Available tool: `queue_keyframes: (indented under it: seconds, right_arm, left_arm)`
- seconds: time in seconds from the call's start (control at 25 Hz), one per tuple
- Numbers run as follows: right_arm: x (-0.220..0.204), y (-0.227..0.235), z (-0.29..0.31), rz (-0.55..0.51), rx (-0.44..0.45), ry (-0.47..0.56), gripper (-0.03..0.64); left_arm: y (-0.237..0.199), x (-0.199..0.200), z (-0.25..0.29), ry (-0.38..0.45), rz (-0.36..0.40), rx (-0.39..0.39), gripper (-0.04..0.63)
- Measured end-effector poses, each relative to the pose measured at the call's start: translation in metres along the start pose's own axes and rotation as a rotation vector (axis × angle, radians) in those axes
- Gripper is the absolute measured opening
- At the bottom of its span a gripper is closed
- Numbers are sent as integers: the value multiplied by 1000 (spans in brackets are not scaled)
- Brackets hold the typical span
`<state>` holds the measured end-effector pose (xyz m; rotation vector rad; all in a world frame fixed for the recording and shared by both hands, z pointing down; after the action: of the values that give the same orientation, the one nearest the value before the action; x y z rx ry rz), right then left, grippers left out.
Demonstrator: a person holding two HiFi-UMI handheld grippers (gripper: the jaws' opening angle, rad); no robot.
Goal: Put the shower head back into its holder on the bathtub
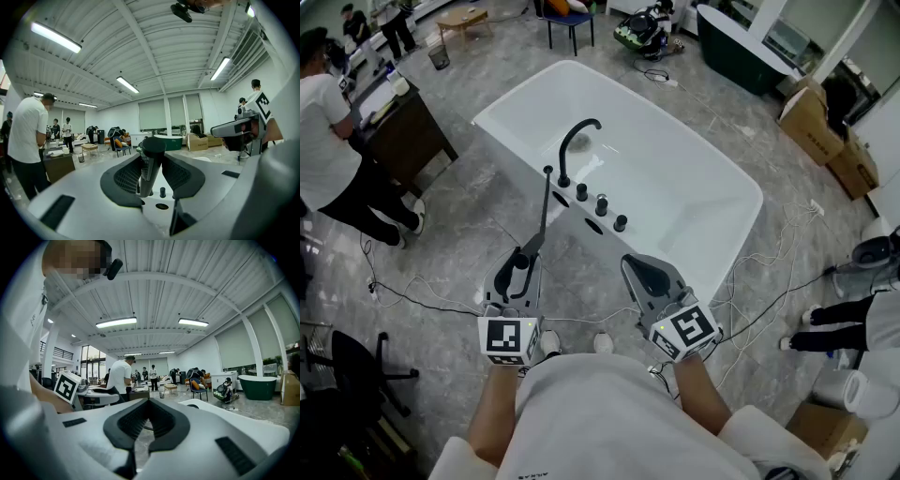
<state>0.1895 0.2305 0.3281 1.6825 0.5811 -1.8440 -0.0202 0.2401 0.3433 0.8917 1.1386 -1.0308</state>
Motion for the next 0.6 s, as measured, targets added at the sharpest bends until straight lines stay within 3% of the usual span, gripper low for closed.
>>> queue_keyframes:
  seconds: [0.6]
  right_arm:
    - [1,-10,19,23,-25,10,17]
  left_arm:
    - [-18,8,5,21,10,-48,144]
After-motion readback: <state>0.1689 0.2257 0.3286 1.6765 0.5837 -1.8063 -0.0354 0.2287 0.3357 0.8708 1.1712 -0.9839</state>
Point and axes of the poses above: the fingertips, and each gripper's own axes: z forward along the fingers, y to its right, x out of its top, the point moved 4 cm from there along -z, backward along the fingers, and after that the axes turned 2 degrees about -z, right-handed, at the moved point
